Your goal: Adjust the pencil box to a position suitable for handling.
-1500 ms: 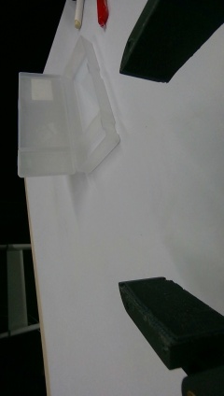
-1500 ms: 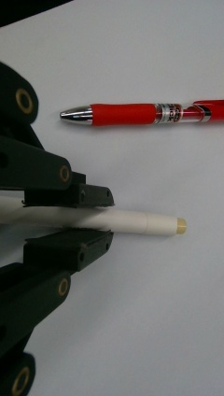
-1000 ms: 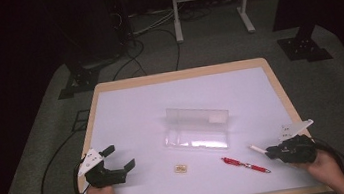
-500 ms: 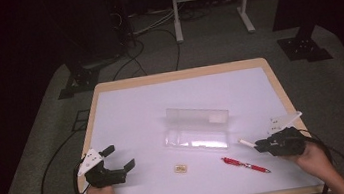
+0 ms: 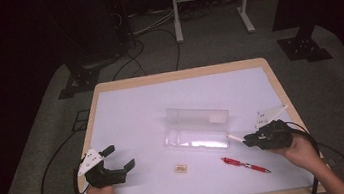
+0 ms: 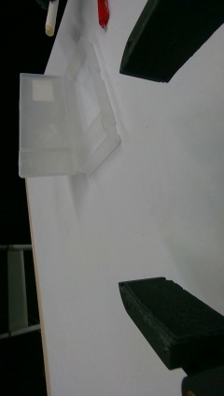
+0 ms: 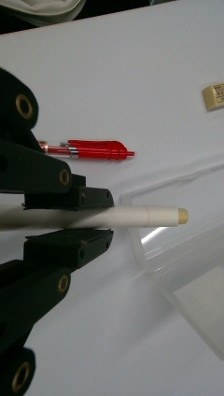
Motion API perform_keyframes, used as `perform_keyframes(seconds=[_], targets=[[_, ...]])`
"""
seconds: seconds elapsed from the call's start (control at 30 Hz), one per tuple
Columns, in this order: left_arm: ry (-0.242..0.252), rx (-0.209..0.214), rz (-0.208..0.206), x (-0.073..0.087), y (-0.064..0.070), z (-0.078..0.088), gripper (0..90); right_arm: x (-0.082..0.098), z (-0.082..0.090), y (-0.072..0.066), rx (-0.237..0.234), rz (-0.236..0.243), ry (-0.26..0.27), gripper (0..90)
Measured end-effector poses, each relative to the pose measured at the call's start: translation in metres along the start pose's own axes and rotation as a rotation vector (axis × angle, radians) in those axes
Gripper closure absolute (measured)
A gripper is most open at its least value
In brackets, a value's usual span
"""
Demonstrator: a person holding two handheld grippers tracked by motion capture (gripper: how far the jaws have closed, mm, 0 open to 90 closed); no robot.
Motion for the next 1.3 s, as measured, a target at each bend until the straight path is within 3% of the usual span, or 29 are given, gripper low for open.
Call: perform_keyframes(seconds=[0.77, 1.3], targets=[[0.005, 0.003, 0.006, 0.000, 0.000, 0.000, 0.0, -0.038, -0.018, 0.004, -0.034, 0.043, -0.008, 78.2], [0.006, 0.003, 0.003, 0.000, 0.000, 0.000, 0.0, -0.052, -0.027, 0.005, -0.052, 0.056, -0.012, 78.2]])
Point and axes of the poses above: each handheld gripper's, and its own axes: z roughly backward along the jaws, x roughly out of its underside, y roughly to its right, the point moved 5 cm from there along -z, roughly forward along the jaws, and after that the axes turned 9 degrees about z, right-handed, at the moved point
